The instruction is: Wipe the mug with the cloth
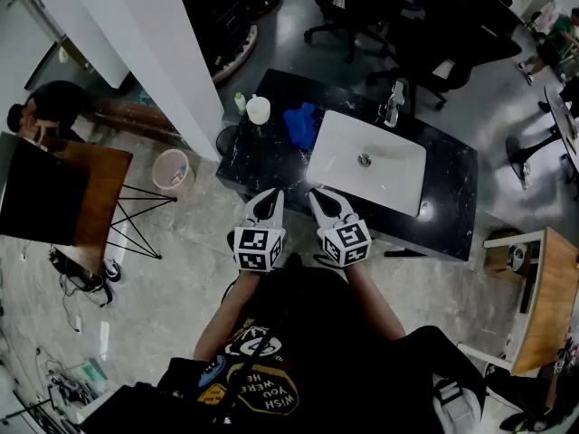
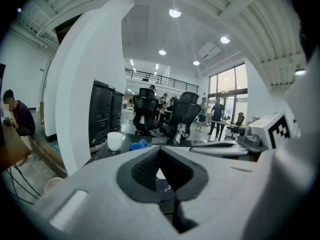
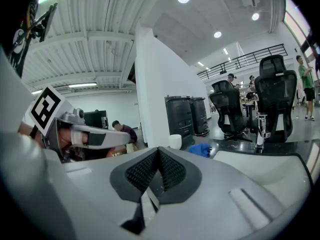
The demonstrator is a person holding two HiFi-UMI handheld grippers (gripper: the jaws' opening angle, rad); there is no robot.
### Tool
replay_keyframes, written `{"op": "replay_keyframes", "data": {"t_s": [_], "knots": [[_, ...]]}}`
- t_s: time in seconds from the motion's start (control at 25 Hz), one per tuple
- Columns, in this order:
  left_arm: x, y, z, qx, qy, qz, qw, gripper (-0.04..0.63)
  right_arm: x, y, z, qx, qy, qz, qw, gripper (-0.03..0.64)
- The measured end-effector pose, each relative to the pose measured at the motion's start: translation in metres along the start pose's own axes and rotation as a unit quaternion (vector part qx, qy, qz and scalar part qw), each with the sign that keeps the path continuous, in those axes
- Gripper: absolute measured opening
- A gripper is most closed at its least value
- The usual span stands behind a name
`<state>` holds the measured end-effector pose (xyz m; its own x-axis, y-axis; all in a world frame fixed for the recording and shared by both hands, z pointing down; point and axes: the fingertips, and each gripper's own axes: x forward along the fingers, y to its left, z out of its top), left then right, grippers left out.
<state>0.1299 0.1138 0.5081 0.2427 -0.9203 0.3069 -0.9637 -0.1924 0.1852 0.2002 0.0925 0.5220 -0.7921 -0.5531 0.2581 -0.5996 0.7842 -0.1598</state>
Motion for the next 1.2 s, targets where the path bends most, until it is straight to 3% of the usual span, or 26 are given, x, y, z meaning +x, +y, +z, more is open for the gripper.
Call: {"op": "replay_keyframes", "data": {"t_s": [0.56, 1.2], "knots": [[0.005, -0.002, -0.002, 0.0, 0.005, -0.003, 1.0, 0.003, -0.003, -0.001, -0.001, -0.002, 0.002, 0.001, 1.0, 0.002], [-0.007, 0.025, -0.023, -0.025, 0.034, 0.029, 0.9987, 0.003, 0.01, 0.0, -0.039, 0.053, 0.044, 0.004, 0.998, 0.002]]}}
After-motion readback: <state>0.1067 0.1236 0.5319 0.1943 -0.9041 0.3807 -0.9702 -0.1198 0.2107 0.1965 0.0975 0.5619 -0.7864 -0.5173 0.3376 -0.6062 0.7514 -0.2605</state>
